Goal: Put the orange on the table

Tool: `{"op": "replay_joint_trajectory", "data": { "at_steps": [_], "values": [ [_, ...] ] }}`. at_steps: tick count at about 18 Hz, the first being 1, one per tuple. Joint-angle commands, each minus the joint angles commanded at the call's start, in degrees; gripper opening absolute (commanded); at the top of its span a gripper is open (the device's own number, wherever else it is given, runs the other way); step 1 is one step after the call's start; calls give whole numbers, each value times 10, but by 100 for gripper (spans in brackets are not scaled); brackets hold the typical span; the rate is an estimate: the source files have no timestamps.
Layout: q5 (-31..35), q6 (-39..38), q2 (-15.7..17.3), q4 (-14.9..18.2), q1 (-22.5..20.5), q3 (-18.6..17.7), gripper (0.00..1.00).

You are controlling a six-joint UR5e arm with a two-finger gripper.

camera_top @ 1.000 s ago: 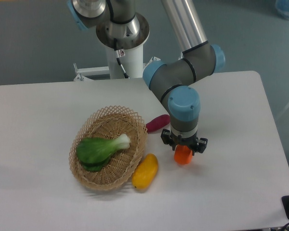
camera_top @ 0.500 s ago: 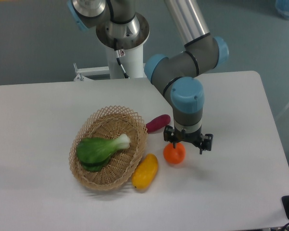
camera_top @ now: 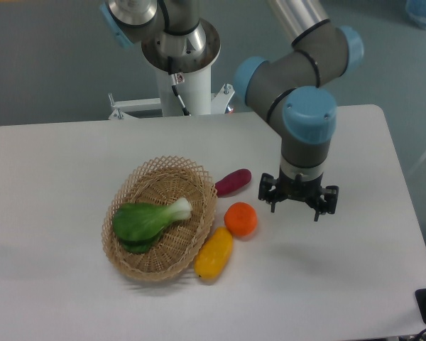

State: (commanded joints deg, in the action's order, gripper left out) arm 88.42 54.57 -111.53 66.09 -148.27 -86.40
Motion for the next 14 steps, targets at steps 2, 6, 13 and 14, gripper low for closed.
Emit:
{"op": "replay_joint_trajectory", "data": {
  "at_steps": [2,6,13,14],
  "values": [
    [-4,36,6,4,-11,0,91],
    [-23,115,25,12,-27,-2,95],
    [-29,149,30,13,-33,-6,100],
    [-29,149,33,13,-36,-7,100]
  ]
}}
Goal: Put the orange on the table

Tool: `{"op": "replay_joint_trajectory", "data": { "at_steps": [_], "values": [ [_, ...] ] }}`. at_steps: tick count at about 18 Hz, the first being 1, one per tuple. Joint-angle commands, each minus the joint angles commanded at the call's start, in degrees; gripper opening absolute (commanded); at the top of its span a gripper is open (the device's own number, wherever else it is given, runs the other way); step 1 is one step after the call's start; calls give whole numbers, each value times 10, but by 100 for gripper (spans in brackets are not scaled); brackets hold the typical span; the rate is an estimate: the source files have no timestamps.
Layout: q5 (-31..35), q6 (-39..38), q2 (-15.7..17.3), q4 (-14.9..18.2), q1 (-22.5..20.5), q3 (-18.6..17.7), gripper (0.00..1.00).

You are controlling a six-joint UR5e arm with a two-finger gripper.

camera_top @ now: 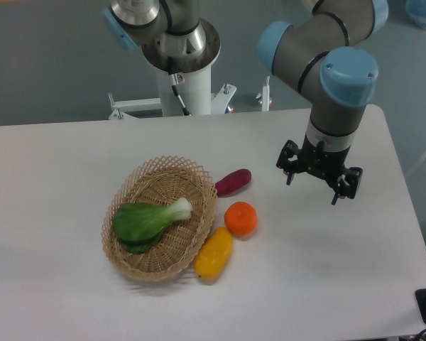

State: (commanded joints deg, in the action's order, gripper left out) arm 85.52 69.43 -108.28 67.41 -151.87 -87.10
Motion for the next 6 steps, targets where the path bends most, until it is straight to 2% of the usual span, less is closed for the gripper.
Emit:
{"op": "replay_joint_trajectory", "data": {
  "at_steps": [6],
  "values": [
    [-8,0,4,0,-2,0,100]
  ]
}}
